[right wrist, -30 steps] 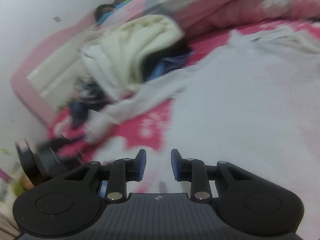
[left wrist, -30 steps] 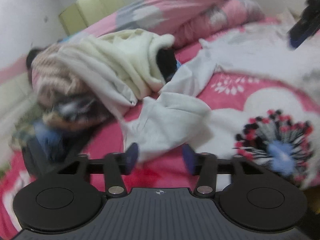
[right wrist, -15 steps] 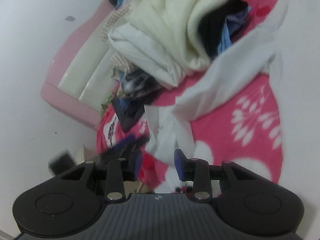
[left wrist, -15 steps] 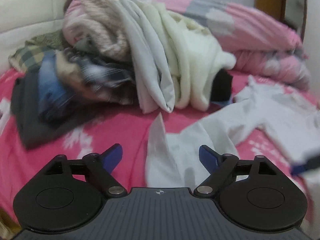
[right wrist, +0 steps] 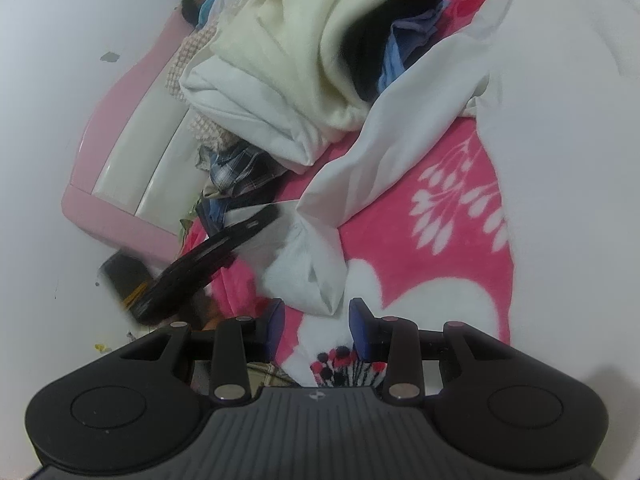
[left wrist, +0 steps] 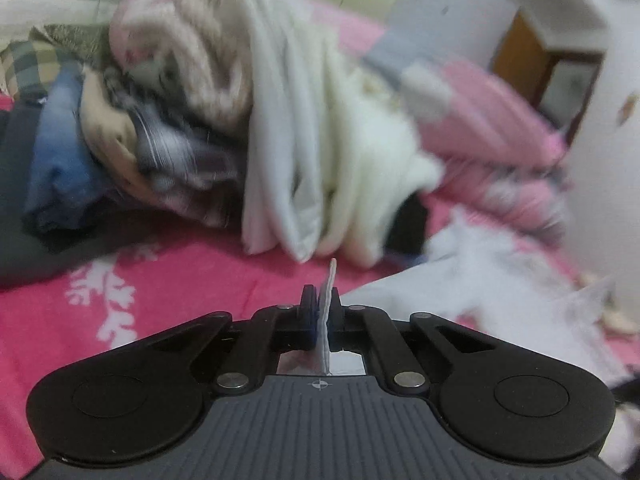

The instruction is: Fold clothes

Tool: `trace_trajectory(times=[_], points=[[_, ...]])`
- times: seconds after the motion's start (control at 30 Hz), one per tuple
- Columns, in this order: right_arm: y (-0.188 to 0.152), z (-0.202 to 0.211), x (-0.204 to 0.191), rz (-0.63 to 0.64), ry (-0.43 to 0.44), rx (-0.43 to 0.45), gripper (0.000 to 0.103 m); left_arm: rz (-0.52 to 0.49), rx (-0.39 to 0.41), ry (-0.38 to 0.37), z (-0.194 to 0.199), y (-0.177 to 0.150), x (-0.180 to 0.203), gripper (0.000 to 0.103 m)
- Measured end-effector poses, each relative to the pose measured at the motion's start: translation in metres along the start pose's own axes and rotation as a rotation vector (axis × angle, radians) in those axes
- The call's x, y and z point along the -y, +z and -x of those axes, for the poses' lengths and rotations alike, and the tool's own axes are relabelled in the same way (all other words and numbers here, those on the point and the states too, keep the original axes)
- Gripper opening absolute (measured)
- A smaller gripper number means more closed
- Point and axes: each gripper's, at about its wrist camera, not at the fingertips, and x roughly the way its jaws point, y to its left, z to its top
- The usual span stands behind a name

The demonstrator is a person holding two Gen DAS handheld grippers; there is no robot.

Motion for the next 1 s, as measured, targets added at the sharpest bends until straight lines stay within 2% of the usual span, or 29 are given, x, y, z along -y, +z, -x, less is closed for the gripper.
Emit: trace_trajectory(times=[0.2,0.3,0.33,0.4,0.53,0.63,0.67,0.7,0.77,0.8,0.87,0.93,1.0], points=[[0.002,-0.011,-0.006,0.025,0.018,-0.007,0.038,-0.044,0.124,-0.080,0.068,-0.022,0.005,0.003],[0.000,-0.013,-0.010,0.047,0.022,-0.012,0.038,-0.024,0.153,-0.060,0.093,-0.043,-0.006,0.007],[-0.001,-0.013,-0.011,0.052,0.022,-0.016,0.038,-0.001,0.148,-0.035,0.099,-0.051,-0.014,0.010],[-0.003,-0.014,-0.009,0.051,0.017,-0.023,0.038,0.070,0.142,0.012,0.109,-0.065,-0.032,0.025],[-0.004,-0.011,-0.003,0.035,0.003,-0.021,0.038,0.241,0.156,0.062,0.130,-0.083,-0.064,0.026],[-0.003,-0.010,0.000,0.017,0.006,-0.016,0.038,0.276,0.158,0.060,0.129,-0.079,-0.070,0.037],[-0.003,-0.011,-0.002,0.019,0.008,-0.017,0.038,0.266,0.155,0.059,0.126,-0.076,-0.068,0.046],[-0.002,-0.013,-0.004,0.025,0.010,-0.018,0.038,0.235,0.145,0.053,0.119,-0.070,-0.064,0.060],[-0.002,-0.016,-0.010,0.043,0.017,-0.022,0.038,0.171,0.124,0.039,0.104,-0.059,-0.057,0.078],[-0.003,-0.017,-0.013,0.051,0.020,-0.026,0.038,0.136,0.113,0.033,0.096,-0.053,-0.053,0.082],[-0.005,-0.019,-0.018,0.068,0.022,-0.034,0.038,0.010,0.077,0.034,0.072,-0.042,-0.041,0.084],[-0.007,-0.018,-0.019,0.071,0.020,-0.037,0.038,-0.063,0.024,0.030,0.042,-0.032,-0.032,0.083],[-0.009,-0.015,-0.017,0.064,0.015,-0.034,0.038,-0.095,-0.028,0.008,0.021,-0.027,-0.027,0.067]])
